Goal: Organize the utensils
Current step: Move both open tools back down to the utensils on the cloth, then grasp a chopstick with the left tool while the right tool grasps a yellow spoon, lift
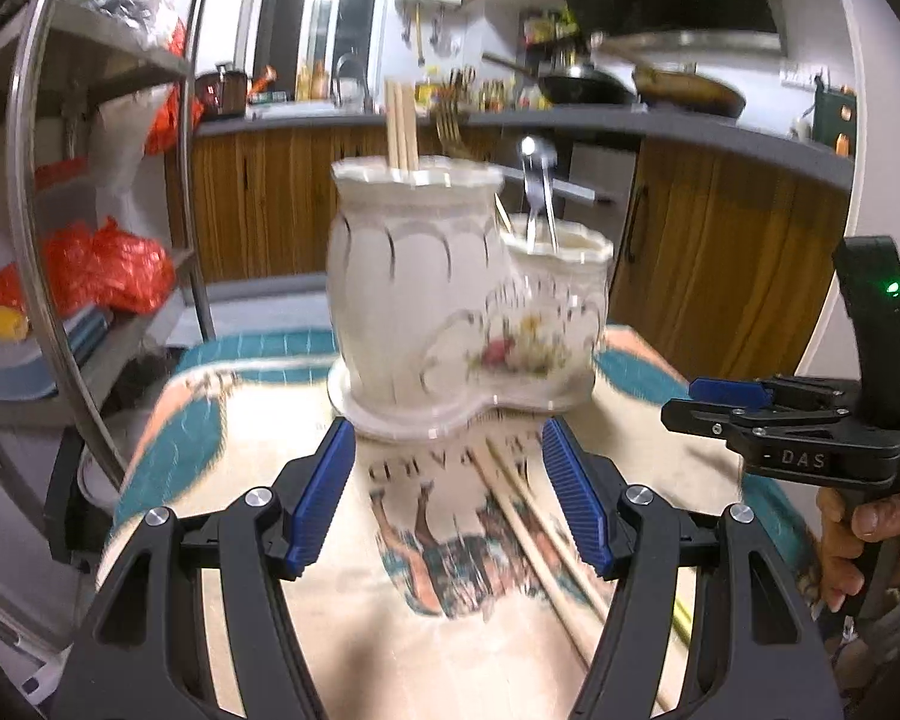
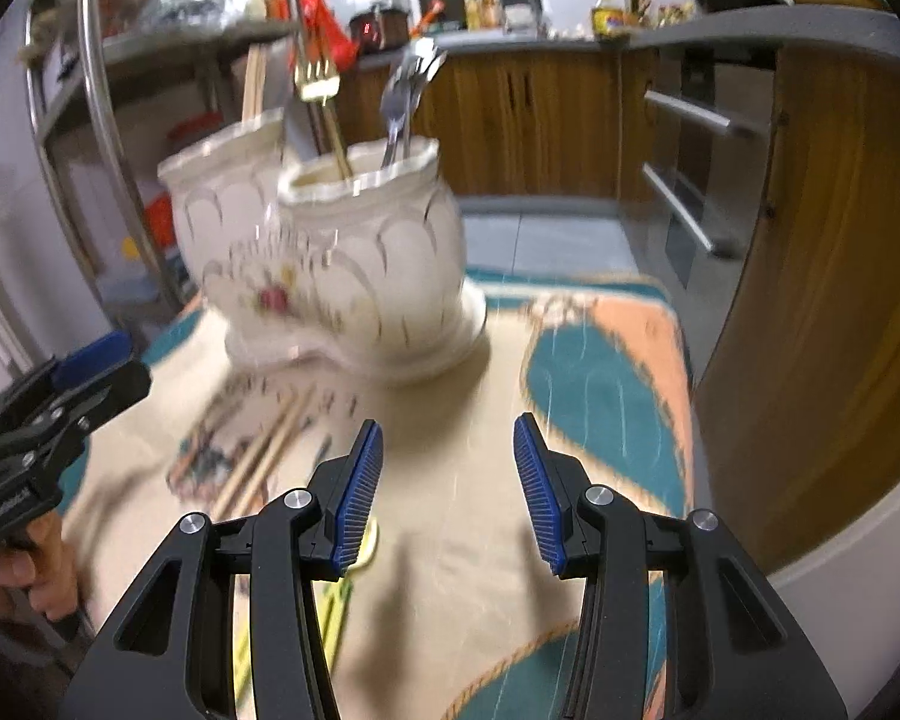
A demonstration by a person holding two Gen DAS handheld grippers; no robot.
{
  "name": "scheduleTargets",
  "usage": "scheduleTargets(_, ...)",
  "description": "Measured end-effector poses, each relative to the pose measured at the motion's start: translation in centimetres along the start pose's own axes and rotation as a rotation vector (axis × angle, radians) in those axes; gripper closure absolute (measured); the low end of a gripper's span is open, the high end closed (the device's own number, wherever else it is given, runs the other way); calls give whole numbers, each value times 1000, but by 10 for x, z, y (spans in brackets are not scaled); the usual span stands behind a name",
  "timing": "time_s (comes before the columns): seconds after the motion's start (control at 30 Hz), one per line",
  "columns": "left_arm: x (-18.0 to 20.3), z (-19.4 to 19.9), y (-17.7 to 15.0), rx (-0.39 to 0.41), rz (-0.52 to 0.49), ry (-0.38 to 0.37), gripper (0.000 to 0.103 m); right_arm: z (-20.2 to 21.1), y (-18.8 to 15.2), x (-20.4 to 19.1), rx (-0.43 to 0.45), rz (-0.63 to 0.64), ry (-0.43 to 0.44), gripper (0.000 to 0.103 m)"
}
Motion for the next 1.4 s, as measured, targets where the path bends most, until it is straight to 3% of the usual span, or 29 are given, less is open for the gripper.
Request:
scheduleTargets(0.27,16,-21,-16,-123,-27,-6,39,-9,-24,-6,-107,32,38,56)
scheduleTargets(0.63,26,-38,-32,-251,-70,8,55,-6,-61,-36,-188,179,56,56)
scheduleTargets(0.77,32,-49,-43,-296,-97,3,67,-9,-64,-43,-192,214,11,66)
scheduleTargets(0.93,32,-48,-49,-300,-116,19,69,-9,-64,-44,-207,227,22,76)
scheduleTargets(1.0,31,-48,-48,-312,-115,19,71,-10,-63,-43,-227,233,24,86)
scheduleTargets(1.1,28,-49,-48,-331,-117,17,78,-11,-60,-40,-284,260,18,87)
scheduleTargets(1.4,29,-48,-49,-386,-162,49,78,-19,-55,-39,-447,259,16,88)
Point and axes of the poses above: each gripper's, at about its wrist camera, not at the fingertips, and z roughly against the way its jaws point, x to its right, y to its top, the point moved 9 cm from there along -z, roughly the way its jaws point, and after that the axes turned 15 degrees about -x, right-handed, at the moved point
